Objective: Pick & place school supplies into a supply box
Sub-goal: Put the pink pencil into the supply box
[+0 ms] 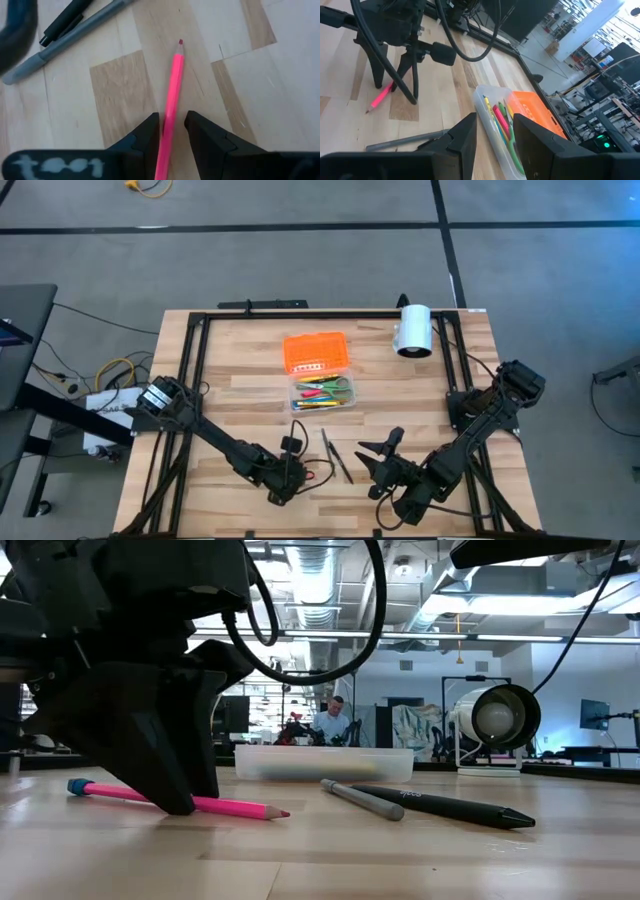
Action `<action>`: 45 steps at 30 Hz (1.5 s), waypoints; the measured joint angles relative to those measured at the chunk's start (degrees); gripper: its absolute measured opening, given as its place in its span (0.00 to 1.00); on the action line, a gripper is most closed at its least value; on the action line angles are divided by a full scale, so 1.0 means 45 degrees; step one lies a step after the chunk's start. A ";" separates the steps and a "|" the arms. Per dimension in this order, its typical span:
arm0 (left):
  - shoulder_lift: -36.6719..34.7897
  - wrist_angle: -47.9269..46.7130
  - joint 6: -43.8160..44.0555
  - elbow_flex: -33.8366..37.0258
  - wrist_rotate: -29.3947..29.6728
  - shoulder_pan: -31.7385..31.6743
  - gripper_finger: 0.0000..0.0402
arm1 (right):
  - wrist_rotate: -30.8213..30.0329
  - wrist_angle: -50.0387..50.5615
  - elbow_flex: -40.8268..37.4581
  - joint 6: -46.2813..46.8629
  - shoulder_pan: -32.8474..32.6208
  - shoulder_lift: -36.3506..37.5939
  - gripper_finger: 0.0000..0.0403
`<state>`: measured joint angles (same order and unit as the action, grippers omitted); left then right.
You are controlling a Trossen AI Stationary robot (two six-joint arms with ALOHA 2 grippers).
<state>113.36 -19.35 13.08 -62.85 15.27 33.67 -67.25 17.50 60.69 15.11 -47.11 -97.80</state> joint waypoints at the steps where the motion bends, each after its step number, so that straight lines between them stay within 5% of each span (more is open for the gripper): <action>1: 0.0000 -0.0068 0.0018 -0.0002 -0.0001 0.0000 0.24 | 0.0004 0.0000 0.0000 0.0000 0.0000 0.0000 0.30; 45: 0.0000 -0.0568 0.0947 -0.0073 0.0009 0.0058 0.24 | 0.0070 0.0005 0.0000 0.0107 0.0000 0.0000 0.30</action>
<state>113.36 -21.91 17.34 -63.18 15.31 33.93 -66.94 17.52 60.69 15.59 -47.11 -97.80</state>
